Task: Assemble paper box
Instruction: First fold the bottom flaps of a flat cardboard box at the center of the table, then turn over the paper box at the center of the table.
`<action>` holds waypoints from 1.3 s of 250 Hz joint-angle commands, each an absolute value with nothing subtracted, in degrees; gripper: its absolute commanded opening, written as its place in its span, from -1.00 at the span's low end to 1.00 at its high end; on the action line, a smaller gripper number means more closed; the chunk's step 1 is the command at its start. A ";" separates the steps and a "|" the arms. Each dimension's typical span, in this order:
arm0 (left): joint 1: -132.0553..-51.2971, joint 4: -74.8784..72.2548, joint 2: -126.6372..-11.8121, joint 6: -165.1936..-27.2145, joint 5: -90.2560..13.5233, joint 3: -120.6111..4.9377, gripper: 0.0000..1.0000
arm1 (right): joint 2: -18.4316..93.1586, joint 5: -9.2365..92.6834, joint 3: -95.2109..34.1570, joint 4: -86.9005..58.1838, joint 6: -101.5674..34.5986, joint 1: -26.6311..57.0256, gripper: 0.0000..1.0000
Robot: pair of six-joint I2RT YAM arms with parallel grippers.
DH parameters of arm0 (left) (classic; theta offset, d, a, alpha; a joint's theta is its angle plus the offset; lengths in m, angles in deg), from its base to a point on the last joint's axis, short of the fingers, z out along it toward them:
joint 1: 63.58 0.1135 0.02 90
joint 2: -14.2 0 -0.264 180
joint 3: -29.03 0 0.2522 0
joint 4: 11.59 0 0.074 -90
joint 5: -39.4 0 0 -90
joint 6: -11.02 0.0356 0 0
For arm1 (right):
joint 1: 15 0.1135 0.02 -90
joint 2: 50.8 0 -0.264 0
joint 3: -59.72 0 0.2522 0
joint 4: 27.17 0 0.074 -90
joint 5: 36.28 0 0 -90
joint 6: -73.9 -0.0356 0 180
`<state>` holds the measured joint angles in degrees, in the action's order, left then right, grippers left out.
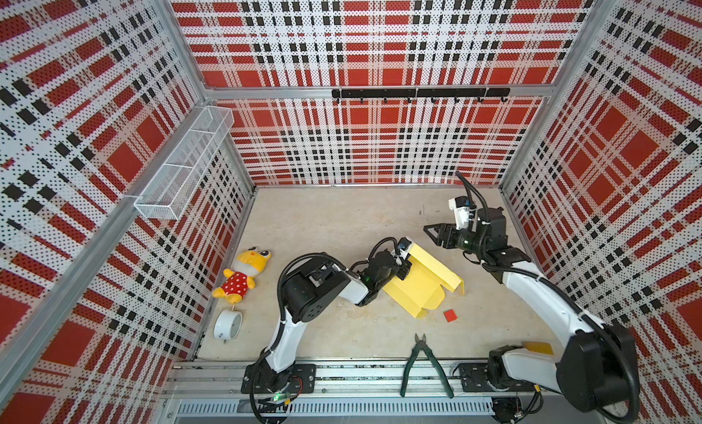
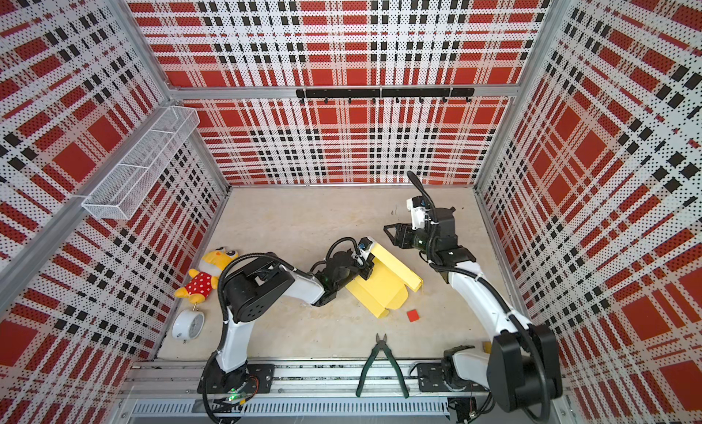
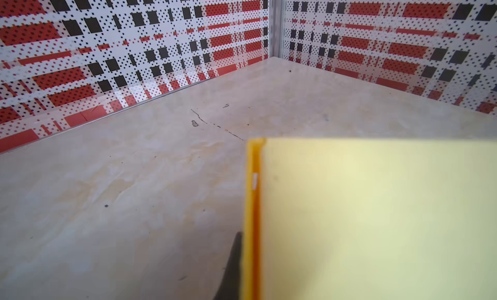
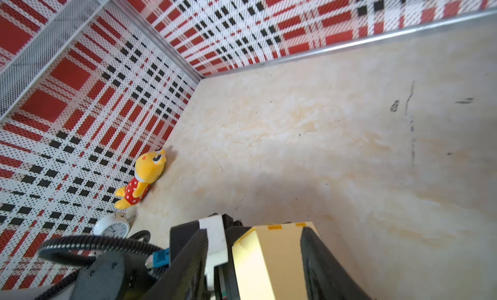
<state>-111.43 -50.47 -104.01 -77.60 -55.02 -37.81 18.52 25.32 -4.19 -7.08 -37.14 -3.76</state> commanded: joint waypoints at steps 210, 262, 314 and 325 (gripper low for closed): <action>-89.28 23.71 -90.96 -48.50 -34.51 -78.57 -0.78 | -3.68 50.96 7.05 -0.32 -35.02 -8.15 0.99; -89.97 35.10 -90.74 -24.38 -33.61 -81.76 -0.91 | -3.13 48.62 6.91 -1.25 -34.58 -8.33 0.99; -94.38 48.14 -91.26 5.62 -43.90 -83.85 -1.00 | -3.16 48.73 7.05 -0.96 -33.99 -8.31 0.99; -95.38 49.90 -91.43 10.59 -46.34 -83.62 -1.00 | -3.07 48.45 7.35 -1.18 -34.18 -8.33 0.99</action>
